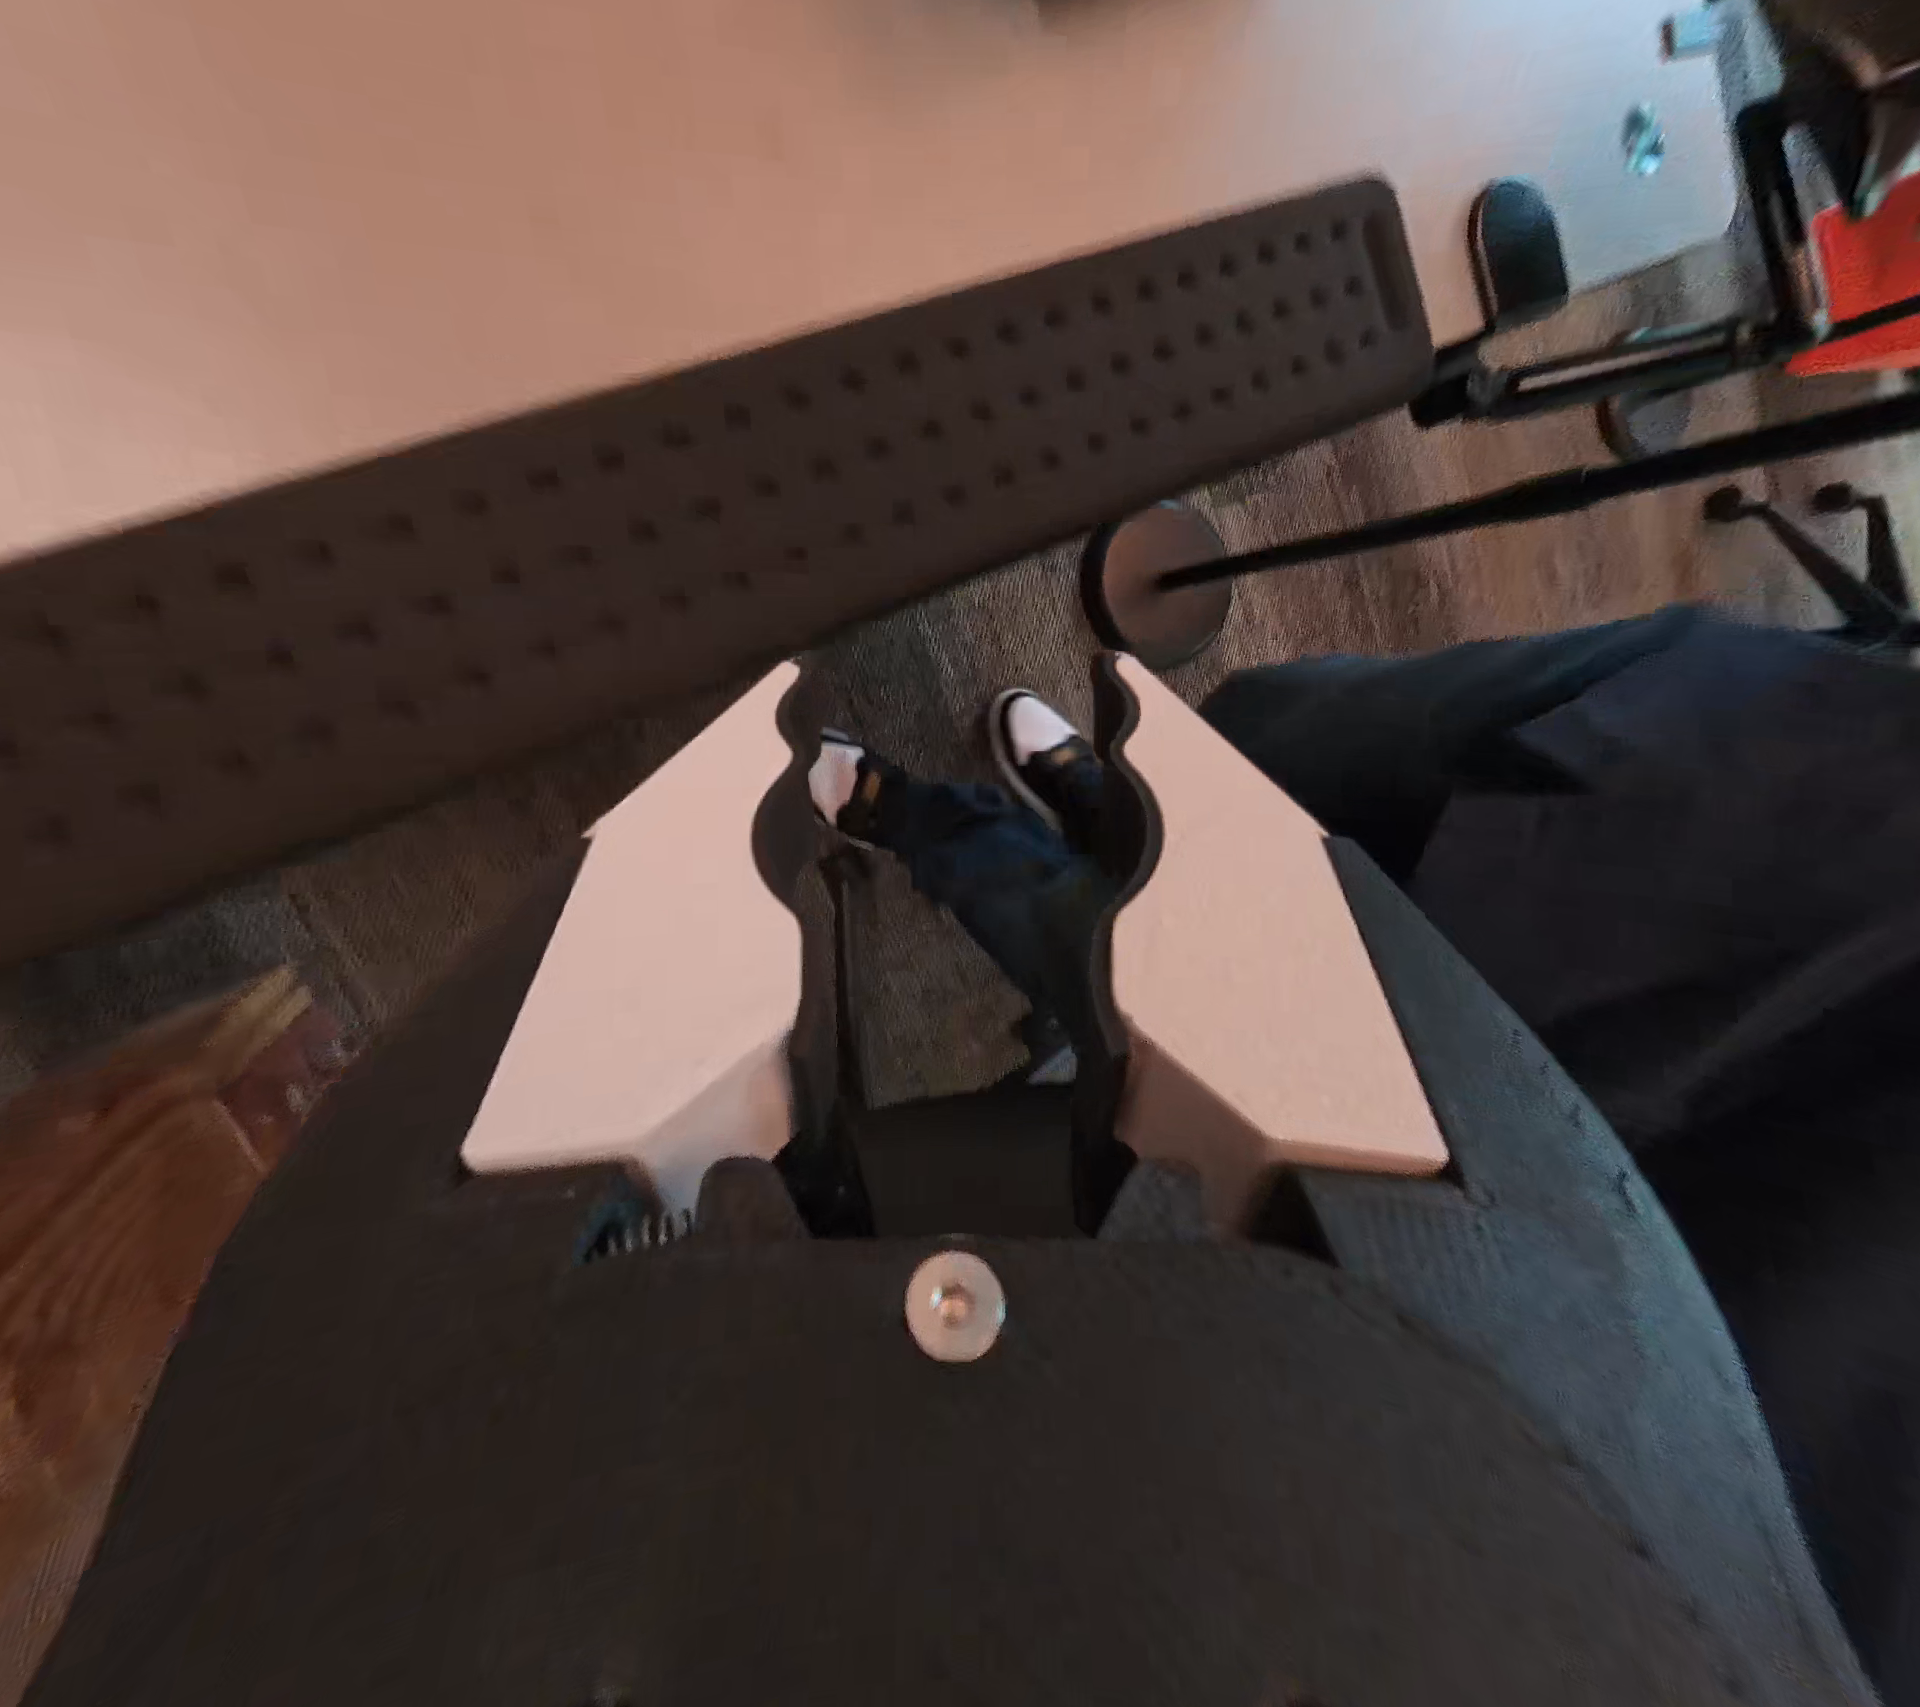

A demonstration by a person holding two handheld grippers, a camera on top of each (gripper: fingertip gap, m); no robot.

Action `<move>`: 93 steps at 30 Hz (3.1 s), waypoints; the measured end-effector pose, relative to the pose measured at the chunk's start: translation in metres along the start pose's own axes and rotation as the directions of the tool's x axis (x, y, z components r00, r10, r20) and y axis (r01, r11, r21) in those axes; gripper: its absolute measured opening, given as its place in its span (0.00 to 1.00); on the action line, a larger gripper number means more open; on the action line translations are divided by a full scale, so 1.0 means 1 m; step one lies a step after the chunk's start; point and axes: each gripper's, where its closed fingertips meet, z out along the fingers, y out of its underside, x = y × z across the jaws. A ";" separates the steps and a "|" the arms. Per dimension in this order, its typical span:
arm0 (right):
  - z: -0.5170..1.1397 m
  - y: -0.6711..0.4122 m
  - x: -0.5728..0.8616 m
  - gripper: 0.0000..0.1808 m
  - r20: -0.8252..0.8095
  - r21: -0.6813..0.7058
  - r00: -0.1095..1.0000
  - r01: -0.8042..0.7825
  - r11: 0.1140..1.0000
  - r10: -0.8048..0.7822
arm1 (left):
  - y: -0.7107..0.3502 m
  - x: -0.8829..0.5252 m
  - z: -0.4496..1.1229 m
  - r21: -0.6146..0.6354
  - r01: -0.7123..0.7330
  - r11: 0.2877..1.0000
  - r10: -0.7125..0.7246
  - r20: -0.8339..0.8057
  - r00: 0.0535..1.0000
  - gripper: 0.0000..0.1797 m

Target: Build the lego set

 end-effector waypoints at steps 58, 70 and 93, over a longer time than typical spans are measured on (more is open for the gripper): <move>0.354 -0.352 0.482 0.22 0.058 -0.428 0.595 0.740 0.519 -0.801 | 0.000 -0.097 0.005 -0.242 0.291 0.925 -0.263 0.141 0.954 0.25; 0.275 -0.362 0.457 0.15 -0.135 -0.237 0.823 0.513 0.825 -0.551 | -0.042 -0.103 0.015 -0.201 0.176 0.963 -0.154 0.122 0.980 0.24; 0.410 -0.341 -0.239 0.16 0.520 0.077 0.630 0.637 0.767 -0.576 | -0.103 -0.378 -0.087 0.277 0.203 0.939 -0.268 0.219 0.938 0.23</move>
